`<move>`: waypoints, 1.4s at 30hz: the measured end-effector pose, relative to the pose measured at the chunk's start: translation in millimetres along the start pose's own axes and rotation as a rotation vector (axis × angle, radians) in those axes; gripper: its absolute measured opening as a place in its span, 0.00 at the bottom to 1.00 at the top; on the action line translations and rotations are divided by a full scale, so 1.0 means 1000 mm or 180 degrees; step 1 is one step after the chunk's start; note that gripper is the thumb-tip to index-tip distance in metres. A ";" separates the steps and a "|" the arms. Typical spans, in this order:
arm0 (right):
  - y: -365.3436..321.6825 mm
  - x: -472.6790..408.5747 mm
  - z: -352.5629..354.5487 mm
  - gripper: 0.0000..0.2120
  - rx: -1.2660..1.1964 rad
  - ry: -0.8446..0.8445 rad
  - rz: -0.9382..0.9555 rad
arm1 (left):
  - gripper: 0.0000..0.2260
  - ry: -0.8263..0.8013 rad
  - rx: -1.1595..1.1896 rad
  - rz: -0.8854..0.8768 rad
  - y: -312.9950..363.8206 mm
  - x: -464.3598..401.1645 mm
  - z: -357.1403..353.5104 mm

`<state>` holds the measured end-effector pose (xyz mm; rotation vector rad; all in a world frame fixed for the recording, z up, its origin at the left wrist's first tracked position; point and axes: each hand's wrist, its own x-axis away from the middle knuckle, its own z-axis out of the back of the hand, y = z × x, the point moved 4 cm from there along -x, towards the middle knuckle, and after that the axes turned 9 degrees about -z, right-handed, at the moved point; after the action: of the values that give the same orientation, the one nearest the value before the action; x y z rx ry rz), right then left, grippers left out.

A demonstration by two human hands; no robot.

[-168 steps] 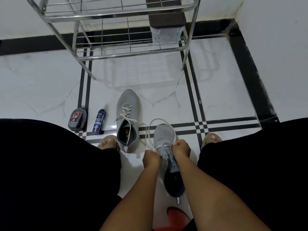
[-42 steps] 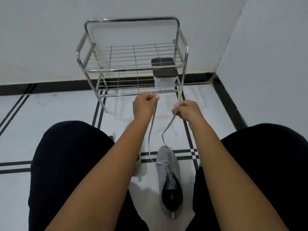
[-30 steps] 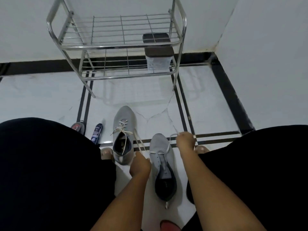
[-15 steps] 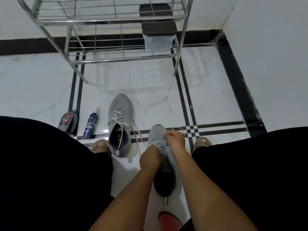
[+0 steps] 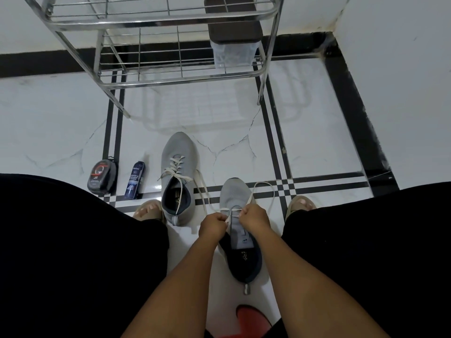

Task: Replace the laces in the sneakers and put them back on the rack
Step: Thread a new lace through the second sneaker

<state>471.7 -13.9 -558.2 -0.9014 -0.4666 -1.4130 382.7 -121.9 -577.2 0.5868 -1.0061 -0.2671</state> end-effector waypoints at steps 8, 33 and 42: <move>-0.001 -0.002 -0.002 0.10 0.0051 -0.0031 0.0025 | 0.10 -0.0035 0.0081 -0.0033 -0.003 -0.005 -0.002; -0.001 -0.006 -0.010 0.05 -0.0036 -0.0088 -0.0154 | 0.05 -0.0048 0.0802 0.0129 -0.007 -0.010 -0.007; 0.019 0.013 0.002 0.25 0.0484 0.0695 -0.0190 | 0.07 0.0252 0.0577 0.0107 -0.001 -0.023 -0.004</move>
<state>492.7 -22.1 -551.8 -0.6072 -0.4316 -1.4897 374.0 -110.8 -595.5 0.7387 -0.9684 -0.1225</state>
